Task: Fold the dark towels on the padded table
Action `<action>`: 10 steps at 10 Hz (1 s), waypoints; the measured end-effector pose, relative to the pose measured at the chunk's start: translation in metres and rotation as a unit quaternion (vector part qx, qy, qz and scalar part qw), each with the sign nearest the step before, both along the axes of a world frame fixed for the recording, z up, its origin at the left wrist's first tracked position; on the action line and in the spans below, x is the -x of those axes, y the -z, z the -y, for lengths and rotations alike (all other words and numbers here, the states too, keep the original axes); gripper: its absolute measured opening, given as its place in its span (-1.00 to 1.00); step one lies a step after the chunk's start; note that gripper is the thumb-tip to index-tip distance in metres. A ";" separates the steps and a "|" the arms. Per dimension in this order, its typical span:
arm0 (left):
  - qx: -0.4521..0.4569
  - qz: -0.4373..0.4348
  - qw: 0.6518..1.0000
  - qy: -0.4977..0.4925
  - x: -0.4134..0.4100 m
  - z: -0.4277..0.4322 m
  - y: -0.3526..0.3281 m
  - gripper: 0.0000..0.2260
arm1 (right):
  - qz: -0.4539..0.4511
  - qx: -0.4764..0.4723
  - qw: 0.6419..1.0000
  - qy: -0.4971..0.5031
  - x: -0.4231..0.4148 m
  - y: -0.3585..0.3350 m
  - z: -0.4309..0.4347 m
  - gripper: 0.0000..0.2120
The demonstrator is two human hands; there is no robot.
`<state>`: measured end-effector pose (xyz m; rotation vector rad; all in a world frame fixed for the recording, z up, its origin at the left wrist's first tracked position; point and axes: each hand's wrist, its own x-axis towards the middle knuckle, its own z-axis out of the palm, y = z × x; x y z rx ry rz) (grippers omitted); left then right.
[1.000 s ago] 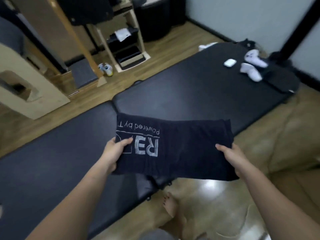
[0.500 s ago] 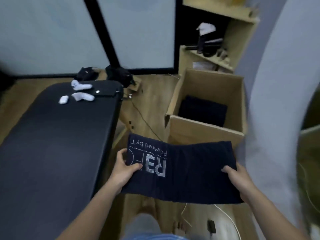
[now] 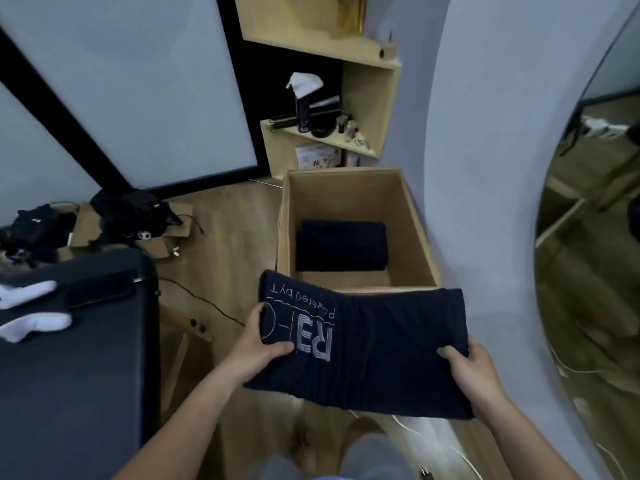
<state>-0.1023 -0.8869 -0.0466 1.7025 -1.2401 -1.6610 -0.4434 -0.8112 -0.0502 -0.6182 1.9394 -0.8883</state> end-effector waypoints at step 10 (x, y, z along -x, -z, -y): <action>0.090 0.216 0.972 -0.010 0.114 0.498 0.046 -0.35 | -0.163 0.001 0.978 -0.130 0.077 0.085 0.542 -0.42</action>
